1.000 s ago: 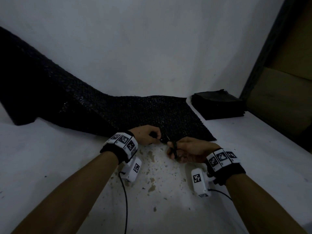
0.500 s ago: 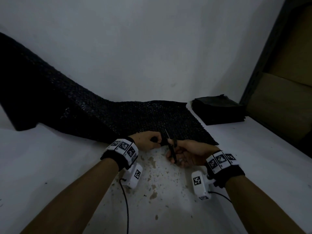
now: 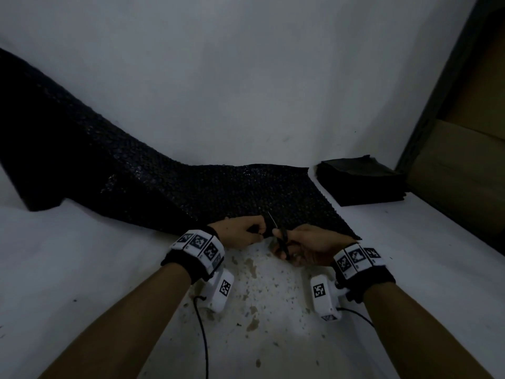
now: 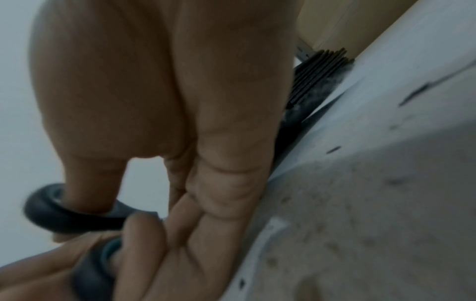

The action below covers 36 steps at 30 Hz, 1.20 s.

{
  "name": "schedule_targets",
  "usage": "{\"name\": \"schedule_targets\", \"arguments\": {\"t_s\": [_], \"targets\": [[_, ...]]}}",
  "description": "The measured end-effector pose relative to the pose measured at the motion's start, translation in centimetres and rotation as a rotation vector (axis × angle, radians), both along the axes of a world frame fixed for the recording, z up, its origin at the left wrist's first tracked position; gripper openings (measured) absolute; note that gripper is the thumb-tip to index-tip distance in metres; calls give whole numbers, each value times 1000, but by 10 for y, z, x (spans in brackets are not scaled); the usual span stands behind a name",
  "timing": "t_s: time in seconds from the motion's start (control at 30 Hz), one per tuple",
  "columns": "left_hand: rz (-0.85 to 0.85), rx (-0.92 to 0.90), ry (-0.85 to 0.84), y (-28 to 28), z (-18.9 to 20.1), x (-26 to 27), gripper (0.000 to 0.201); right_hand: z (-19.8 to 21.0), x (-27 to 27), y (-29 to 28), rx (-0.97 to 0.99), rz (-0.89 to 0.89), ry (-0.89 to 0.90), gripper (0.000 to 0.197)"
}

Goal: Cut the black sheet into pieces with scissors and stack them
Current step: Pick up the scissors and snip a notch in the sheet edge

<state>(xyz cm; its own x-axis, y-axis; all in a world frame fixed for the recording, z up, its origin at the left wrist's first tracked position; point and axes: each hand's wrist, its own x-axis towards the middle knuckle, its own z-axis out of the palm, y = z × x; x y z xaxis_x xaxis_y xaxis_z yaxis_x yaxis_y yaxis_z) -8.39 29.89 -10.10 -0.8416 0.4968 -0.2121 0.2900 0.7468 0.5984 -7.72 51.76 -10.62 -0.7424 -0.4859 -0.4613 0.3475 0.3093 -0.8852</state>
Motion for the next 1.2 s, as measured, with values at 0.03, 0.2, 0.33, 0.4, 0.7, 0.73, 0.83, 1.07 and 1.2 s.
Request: {"name": "schedule_targets", "arguments": {"t_s": [0.03,0.2,0.33,0.4,0.7,0.73,0.83,1.07,1.2], "targets": [[6,10,-1,0,0,0,14,-2,-1,0,-11,-1,10,46],[88,50,3,1,3,-6,10,-5,-3,2,-38,4,-3,41],[220,84,39,-3,22,-22,18,-4,0,3,-74,24,-17,37],[275,-30,138,-6,30,-29,19,-3,1,2,-81,20,-12,35],[176,-404,60,8,16,-31,85,-3,-3,6,-45,65,-53,39],[173,-413,59,9,15,-30,85,-1,-5,6,-55,83,-89,41],[161,-416,76,10,12,-32,80,3,-10,4,-33,128,-139,52],[152,-412,109,6,3,-36,70,3,-29,-2,90,102,-79,58],[155,-416,91,5,2,-39,65,3,-35,-5,123,106,-48,56]]}}
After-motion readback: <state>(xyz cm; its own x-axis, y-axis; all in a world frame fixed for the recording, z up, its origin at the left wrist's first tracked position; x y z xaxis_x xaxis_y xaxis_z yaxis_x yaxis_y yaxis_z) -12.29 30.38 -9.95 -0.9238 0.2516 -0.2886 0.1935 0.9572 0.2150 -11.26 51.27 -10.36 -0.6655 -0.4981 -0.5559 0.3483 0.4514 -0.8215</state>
